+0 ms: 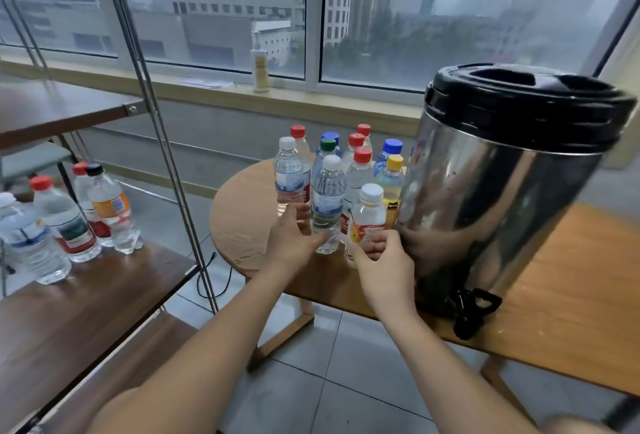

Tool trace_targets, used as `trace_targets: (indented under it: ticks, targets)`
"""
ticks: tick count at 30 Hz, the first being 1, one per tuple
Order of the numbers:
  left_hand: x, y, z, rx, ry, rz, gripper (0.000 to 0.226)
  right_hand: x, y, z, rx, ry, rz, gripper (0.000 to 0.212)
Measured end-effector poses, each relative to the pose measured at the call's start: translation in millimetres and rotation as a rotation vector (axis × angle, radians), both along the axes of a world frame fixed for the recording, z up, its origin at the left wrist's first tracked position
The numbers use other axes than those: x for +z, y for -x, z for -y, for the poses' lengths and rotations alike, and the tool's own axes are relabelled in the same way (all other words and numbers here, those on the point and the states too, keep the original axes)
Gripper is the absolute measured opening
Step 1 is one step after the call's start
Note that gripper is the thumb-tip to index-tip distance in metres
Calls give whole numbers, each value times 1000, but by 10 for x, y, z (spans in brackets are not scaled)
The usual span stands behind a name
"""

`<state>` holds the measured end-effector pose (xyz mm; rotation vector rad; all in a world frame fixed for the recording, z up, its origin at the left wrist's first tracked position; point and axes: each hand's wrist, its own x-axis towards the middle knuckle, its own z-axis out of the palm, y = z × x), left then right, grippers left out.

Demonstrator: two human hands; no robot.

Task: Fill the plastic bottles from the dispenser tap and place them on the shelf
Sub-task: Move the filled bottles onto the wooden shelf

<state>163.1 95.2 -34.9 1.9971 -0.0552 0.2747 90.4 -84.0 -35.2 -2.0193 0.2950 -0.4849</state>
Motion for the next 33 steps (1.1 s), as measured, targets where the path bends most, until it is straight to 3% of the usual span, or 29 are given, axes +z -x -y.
trace_targets:
  ticks: [12, 23, 26, 33]
  targets:
    - [-74, -157, 216, 42, -58, 14, 60, -128, -139, 306, -27, 106, -6, 66]
    - [-32, -42, 111, 30, -116, 47, 52, -154, -313, 68, 55, 97, 57, 67]
    - [-63, 25, -31, 42, -148, 46, 50, -94, -250, -50, 79, 115, 62, 59]
    - [-84, 271, -510, 113, -107, 45, 57, -115, -258, -468, 174, 121, 57, 56]
